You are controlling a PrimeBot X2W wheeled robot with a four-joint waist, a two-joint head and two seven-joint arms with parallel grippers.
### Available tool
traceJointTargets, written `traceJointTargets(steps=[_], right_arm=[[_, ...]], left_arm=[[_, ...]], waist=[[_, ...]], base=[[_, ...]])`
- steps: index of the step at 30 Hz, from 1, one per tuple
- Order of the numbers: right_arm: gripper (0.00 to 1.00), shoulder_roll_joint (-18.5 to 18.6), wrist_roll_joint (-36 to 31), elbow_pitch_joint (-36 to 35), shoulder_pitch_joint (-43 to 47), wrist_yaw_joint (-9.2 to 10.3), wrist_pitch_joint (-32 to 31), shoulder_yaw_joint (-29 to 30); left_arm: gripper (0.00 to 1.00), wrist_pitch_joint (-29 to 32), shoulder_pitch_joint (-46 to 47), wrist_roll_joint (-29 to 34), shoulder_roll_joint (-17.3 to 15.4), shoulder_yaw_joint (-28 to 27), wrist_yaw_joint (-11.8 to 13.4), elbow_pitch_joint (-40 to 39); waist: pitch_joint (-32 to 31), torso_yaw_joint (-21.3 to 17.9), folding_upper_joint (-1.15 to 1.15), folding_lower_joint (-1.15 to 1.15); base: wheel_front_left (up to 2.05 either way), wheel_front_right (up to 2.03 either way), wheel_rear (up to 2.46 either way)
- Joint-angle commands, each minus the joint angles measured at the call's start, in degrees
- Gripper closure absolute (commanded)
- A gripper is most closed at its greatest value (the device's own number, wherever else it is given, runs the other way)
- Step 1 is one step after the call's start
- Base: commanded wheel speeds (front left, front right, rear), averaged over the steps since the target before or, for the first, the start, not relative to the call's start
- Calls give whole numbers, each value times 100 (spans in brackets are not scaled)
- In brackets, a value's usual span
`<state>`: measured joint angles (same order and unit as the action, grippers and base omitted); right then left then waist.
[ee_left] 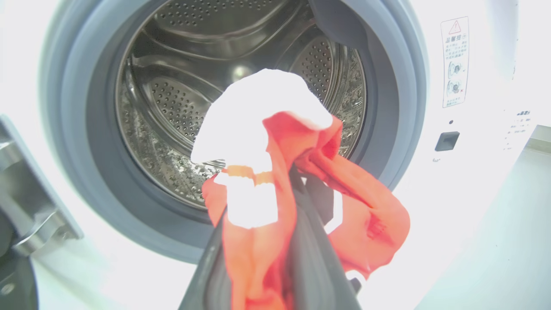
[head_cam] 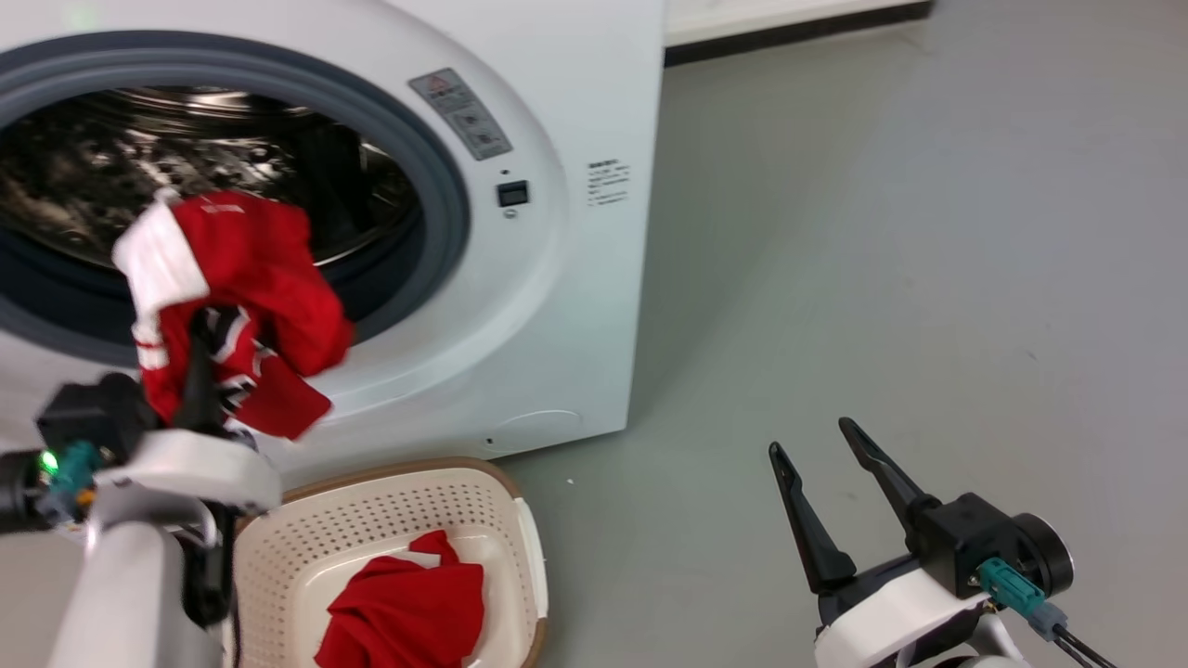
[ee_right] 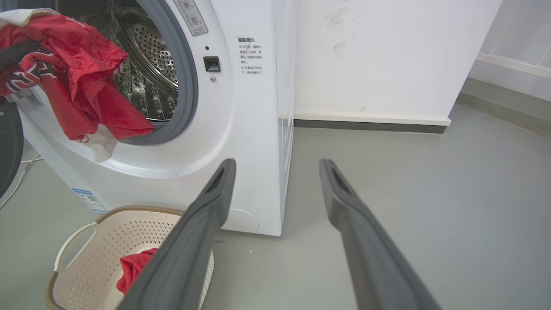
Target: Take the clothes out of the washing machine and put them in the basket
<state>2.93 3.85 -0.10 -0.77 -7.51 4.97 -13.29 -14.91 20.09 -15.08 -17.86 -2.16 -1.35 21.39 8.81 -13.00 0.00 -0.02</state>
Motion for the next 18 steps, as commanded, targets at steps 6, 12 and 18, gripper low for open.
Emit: traceJointTargets(steps=[6, 12, 18], right_arm=[[0, -10, -101, -121, 170, 4, -124, 30], [0, -9, -164, -234, 214, 4, -195, 83], [0, -10, -230, -388, 41, 5, -234, 144]], left_arm=[[100, -35, -879, 359, 379, 119, -117, -717], [100, -36, -1626, 427, 711, 221, -209, -1229], [100, -36, -1937, 466, 974, 438, -315, -1195]], waist=[[-284, 446, 0, 2], [-276, 630, 0, 2], [97, 787, 0, 2]], base=[[0, 0, 0], [0, 0, 0], [0, 0, 0]])
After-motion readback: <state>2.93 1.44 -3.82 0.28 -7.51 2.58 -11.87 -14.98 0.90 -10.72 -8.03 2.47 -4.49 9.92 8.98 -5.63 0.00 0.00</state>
